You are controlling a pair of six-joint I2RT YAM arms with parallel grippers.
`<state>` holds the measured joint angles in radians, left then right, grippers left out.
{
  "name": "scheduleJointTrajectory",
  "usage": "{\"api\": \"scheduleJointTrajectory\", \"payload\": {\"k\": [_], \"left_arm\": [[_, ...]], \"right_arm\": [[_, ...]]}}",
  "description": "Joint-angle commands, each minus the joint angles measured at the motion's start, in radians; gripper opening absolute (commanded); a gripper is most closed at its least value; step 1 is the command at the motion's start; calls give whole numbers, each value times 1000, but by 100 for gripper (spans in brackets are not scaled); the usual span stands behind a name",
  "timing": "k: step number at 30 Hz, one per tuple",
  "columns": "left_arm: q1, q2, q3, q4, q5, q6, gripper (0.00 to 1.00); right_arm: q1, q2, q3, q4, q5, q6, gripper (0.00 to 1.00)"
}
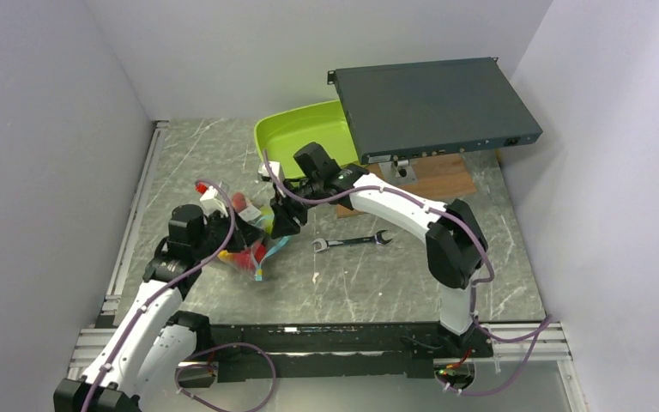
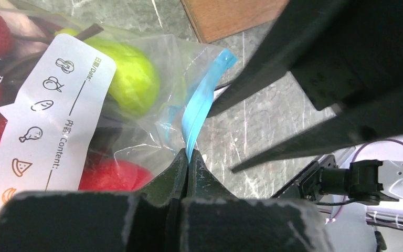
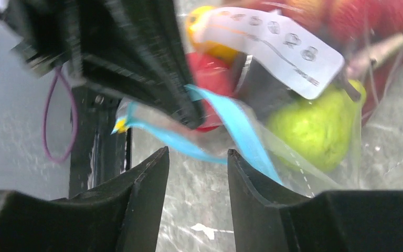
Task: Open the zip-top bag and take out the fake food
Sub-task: Open the zipper of the food storage bag at the center of the board.
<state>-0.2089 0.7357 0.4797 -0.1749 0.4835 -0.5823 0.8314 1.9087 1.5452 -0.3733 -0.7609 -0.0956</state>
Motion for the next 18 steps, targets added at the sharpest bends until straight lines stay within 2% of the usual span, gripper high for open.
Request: {"api": "scheduleJointTrajectory", "payload": {"k": [1,8,18], "left_arm": [[0,-14,89,-119,-33,156,0],[0,27,141,-142,65,214,0],[0,20,177,-162,167,251,0]], "right_arm": [[1,-107,87,-279,-157,-433,50],[2,-131,117,-366,-109,-547,51],[10,-123,119,-271,-7,-493,58]]}}
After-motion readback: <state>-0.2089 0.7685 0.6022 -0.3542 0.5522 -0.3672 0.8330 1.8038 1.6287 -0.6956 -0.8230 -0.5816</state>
